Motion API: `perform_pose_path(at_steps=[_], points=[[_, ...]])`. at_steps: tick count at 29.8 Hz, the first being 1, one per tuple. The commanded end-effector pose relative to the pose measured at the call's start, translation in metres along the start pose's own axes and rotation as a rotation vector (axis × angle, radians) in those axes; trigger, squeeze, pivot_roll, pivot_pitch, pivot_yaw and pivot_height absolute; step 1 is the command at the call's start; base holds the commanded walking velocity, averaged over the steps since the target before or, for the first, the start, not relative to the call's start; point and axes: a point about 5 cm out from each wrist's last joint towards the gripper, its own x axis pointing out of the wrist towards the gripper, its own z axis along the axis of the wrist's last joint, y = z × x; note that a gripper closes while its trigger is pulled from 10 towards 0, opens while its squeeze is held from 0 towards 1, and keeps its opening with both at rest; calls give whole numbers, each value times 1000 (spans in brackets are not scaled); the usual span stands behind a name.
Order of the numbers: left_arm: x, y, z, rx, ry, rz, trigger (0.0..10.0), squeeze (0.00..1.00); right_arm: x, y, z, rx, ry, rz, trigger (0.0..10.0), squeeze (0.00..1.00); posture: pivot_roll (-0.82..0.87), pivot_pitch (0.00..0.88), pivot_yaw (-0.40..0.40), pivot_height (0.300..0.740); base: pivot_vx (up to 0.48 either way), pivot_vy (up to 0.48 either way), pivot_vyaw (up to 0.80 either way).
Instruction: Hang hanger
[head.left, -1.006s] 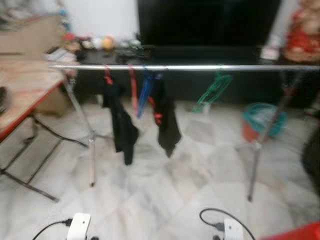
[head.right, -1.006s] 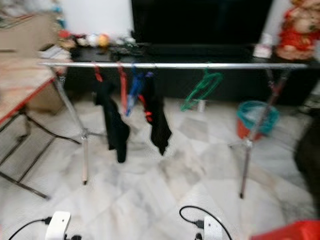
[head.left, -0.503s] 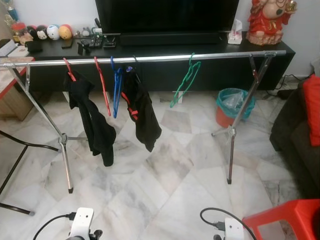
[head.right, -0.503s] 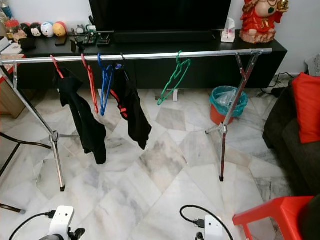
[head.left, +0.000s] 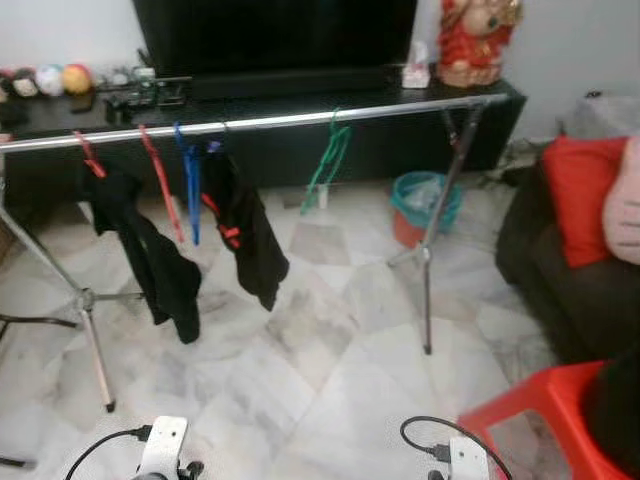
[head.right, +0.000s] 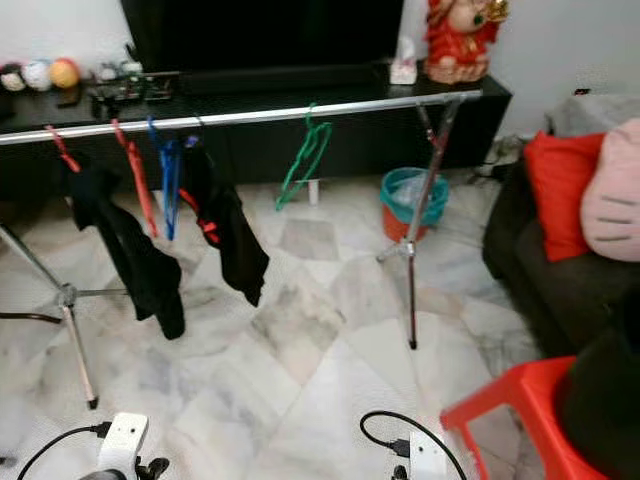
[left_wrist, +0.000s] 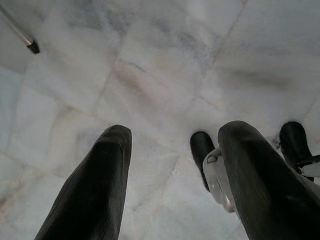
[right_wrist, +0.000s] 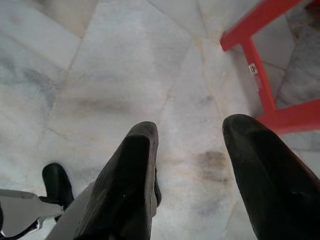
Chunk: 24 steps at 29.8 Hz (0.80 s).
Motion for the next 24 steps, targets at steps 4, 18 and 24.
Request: perform_pose_path(at_steps=[4,18,24], points=[[-1,4,-6,16,29,11,10000,0,0,2,-3,2,11,4,10000,0,27,4,27,740,0,0,-769],[-1,4,-6,30,28,16,10000,0,0,3,-2,4,9,4,10000,0,26,5,28,740,0,-75,-762],[-1,4,-6,23,28,20,10000,0,-1,3,-3,-2,12,6,10000,0,28,7,27,740,0,-282,-756]])
